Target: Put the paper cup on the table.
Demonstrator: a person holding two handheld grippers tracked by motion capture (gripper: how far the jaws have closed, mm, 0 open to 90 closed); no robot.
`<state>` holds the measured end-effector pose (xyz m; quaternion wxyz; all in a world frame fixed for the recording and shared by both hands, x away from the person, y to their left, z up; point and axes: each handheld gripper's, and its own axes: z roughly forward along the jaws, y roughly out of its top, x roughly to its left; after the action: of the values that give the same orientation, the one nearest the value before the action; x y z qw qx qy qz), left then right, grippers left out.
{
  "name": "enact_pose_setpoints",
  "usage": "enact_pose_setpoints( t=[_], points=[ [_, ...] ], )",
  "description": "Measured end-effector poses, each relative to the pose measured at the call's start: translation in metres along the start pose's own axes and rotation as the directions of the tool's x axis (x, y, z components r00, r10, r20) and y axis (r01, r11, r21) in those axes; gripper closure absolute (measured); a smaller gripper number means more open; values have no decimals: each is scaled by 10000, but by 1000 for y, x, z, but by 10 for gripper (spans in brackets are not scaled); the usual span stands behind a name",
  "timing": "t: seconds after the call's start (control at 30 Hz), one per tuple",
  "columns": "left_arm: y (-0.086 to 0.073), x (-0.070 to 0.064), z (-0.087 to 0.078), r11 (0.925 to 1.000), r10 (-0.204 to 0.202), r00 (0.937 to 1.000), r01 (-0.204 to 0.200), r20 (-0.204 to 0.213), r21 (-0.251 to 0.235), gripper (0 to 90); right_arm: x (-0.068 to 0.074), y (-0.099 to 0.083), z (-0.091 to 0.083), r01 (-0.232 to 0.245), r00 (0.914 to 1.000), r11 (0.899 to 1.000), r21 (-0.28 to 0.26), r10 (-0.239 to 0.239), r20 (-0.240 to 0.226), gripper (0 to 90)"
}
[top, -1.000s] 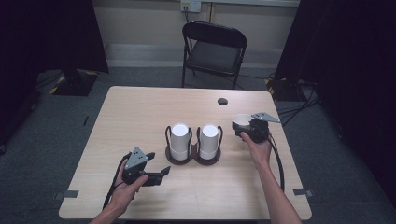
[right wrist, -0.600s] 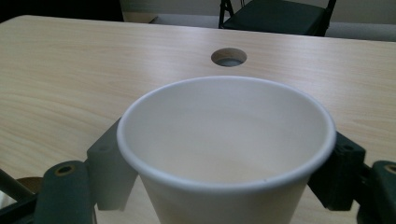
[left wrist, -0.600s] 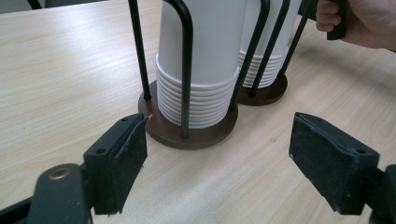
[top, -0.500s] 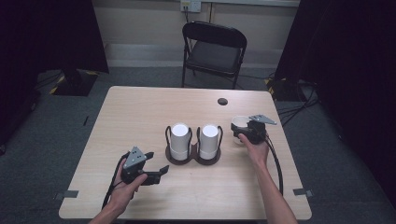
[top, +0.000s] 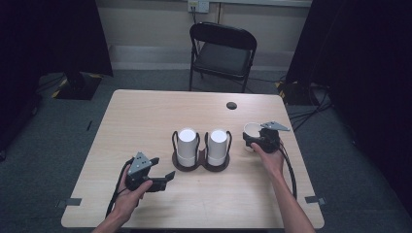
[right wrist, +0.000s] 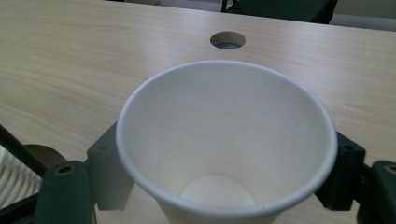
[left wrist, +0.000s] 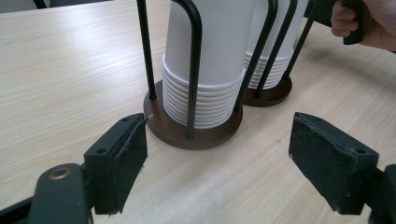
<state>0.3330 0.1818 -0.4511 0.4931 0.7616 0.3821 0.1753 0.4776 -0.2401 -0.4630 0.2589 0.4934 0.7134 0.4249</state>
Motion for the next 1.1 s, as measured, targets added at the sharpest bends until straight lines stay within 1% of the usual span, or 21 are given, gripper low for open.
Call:
enact_pose_setpoints(
  t=[0.03, 0.07, 0.1, 0.17, 0.23, 0.47, 0.53, 0.67, 0.8, 0.83, 0.93, 1.03, 1.1],
  points=[
    [0, 0, 0, 10000, 30, 10000, -30, 34, 1, 193, -1, -1, 0, -23, 9998, 10000, 89, 24, -181, 227],
    [0, -1, 0, 10000, 67, 9999, -67, 75, 8, 193, -1, -2, -1, 99, 9998, 9999, 124, -97, -198, 228],
    [0, -1, 0, 9999, 147, 9998, -147, 132, 9, 194, -1, -3, -1, 124, 9997, 9999, 104, -121, -227, 228],
    [0, -3, 1, 9998, 186, 9996, -186, 194, -12, 199, -1, -4, -3, 75, 9998, 9999, 102, -73, -210, 228],
    [1, -4, 0, 9997, 237, 9995, -237, 199, -1, 199, -1, -4, -3, 126, 9997, 9998, 134, -123, -208, 228],
    [0, -2, -1, 9998, 175, 9997, -174, 156, -69, 199, 1, -5, -2, 277, 9994, 9995, 166, -273, -228, 221],
    [0, -2, -1, 9998, 152, 9998, -150, 144, -95, 199, 1, -5, -2, 192, 9994, 9996, 209, -186, -294, 217],
    [0, -2, -1, 9998, 198, 9997, -197, 139, -88, 199, 1, -8, 0, 72, 9993, 9988, 481, -54, -369, 201],
    [0, -2, -1, 9998, 195, 9997, -194, 165, -91, 199, -1, -8, -1, -122, 9988, 9983, 570, 149, -472, 175],
    [0, -2, -1, 9998, 190, 9997, -189, 162, -73, 202, -1, -8, -1, -67, 9986, 9981, 610, 98, -511, 174],
    [-1, -2, 0, 9998, 182, 9997, -181, 177, -73, 203, -4, -7, -6, -102, 9978, 9975, 692, 146, -639, 163],
    [0, -2, 0, 9998, 203, 9997, -202, 162, -91, 203, -5, -7, -10, -74, 9977, 9964, 850, 131, -662, 150],
    [0, -2, 0, 9997, 215, 9996, -214, 161, -80, 202, -6, -7, -13, -99, 9974, 9963, 851, 158, -696, 150]
  ],
)
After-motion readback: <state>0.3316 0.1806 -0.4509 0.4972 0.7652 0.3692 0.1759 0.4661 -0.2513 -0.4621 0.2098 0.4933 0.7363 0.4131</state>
